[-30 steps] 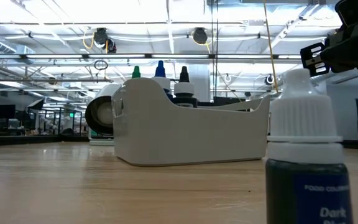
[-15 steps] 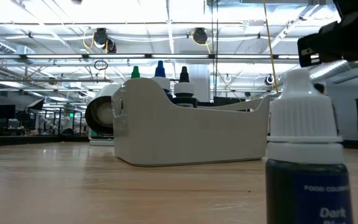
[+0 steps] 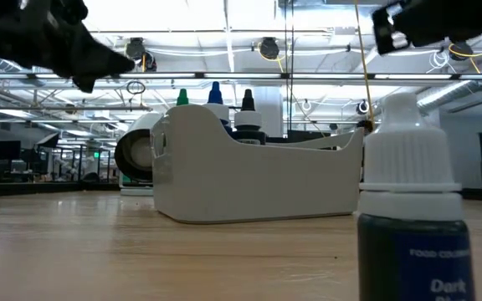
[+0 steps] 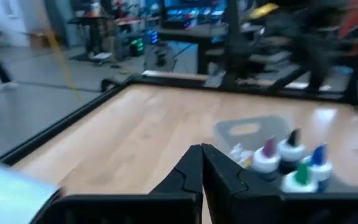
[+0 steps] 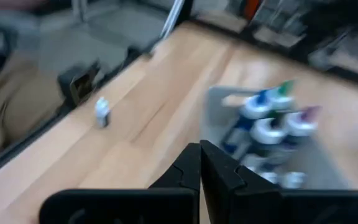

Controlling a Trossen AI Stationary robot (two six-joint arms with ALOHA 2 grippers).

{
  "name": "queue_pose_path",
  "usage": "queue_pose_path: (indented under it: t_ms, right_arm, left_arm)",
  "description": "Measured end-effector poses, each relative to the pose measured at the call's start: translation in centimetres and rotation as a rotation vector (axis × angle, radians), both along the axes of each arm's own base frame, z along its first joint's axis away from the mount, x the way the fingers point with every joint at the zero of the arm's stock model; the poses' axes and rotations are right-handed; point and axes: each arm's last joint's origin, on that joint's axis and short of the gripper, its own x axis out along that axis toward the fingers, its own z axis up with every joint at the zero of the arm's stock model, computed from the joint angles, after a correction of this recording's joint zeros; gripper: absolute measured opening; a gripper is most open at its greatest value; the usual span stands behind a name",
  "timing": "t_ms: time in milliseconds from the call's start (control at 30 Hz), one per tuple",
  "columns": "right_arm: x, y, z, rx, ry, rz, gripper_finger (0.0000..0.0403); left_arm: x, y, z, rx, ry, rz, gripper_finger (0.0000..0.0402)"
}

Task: Pick & Place food coloring
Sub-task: Put the small blue food coloring bottle into the gray bin

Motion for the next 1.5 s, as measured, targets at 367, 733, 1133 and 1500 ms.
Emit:
queue_pose_path:
  t_ms: [367,733,1133,1500]
  right_arm:
    - [11.1,11.1,-0.9,-0.231,0.34,0.12,0.0039]
    - [14.9,14.0,-3.1,-0.286,0.382,0.233,0.0189]
    - [14.3,13.7,-5.5,-0.148,0.299,0.298,0.0177]
    - [13.5,12.9,-7.4,-0.095,0.246,0.232,0.0174]
  left_arm:
    - [0.1,0.2,-0.2,-0.052,-0.028,0.01,0.0019]
    - [0.0,-0.8,-0.3,-0.076,-0.018,-0.09,0.0021]
    - [-0.1,-1.2,-0.3,-0.021,-0.01,-0.121,0.0021]
    - [-0.1,-1.2,-0.3,-0.005,-0.006,-0.121,0.0021]
